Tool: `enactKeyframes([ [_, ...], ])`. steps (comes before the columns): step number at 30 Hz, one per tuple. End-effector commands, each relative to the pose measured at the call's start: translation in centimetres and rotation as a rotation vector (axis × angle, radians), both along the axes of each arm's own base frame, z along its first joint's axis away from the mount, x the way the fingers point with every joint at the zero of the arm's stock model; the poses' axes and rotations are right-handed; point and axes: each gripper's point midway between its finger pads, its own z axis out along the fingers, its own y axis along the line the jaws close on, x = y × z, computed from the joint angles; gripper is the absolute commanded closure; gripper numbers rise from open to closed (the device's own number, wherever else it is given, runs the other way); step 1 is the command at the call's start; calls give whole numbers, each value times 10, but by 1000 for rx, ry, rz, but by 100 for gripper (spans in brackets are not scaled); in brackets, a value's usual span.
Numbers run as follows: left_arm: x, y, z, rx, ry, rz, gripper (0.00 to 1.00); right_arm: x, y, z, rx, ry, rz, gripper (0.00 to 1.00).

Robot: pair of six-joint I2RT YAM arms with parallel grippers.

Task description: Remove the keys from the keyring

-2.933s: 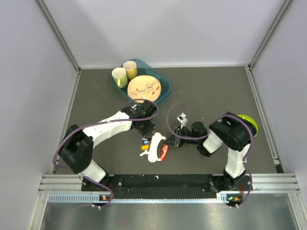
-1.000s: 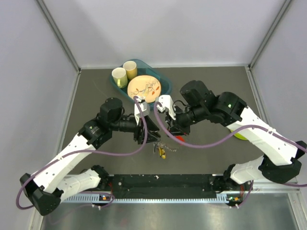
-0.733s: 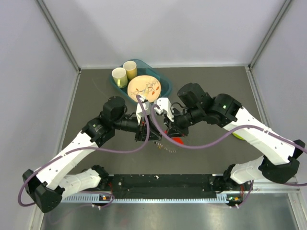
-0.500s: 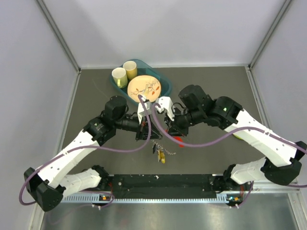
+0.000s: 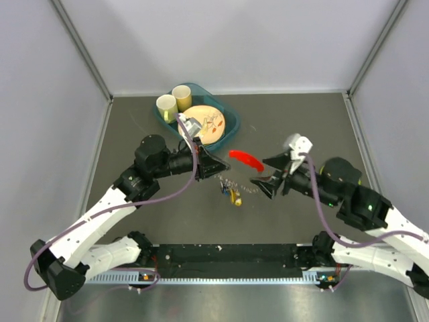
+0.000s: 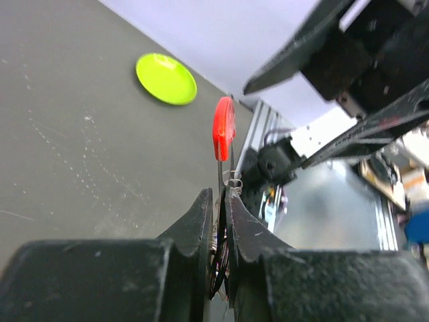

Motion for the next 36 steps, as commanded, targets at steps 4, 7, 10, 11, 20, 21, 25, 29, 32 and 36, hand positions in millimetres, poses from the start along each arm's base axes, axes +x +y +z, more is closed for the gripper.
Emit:
enactKeyframes([
  [4, 27, 23, 94, -322, -57, 270, 100, 2, -21, 20, 352, -137, -94, 30],
  [7, 23, 30, 108, -425, -42, 285, 100, -1, -18, 15, 420, -220, -61, 32],
  [10, 21, 37, 116, -477, -19, 303, 100, 3, -12, 8, 418, -244, -59, 34],
  [11, 18, 39, 122, -498, -24, 301, 100, 6, -8, 6, 406, -257, -57, 34],
  [20, 9, 49, 128, -581, 29, 301, 100, 9, 29, 30, 482, -323, 41, 39],
  [21, 9, 50, 128, -586, 32, 302, 100, 9, 31, 37, 492, -332, 50, 39],
  [25, 8, 51, 130, -598, 40, 299, 100, 12, 45, 41, 489, -335, 78, 41],
  [29, 7, 51, 132, -605, 45, 297, 100, 17, 48, 45, 502, -346, 65, 43],
  [32, 8, 52, 132, -607, 47, 301, 100, 17, 50, 46, 506, -351, 72, 52],
  [36, 9, 52, 131, -609, 53, 308, 100, 13, 55, 49, 513, -353, 104, 55],
])
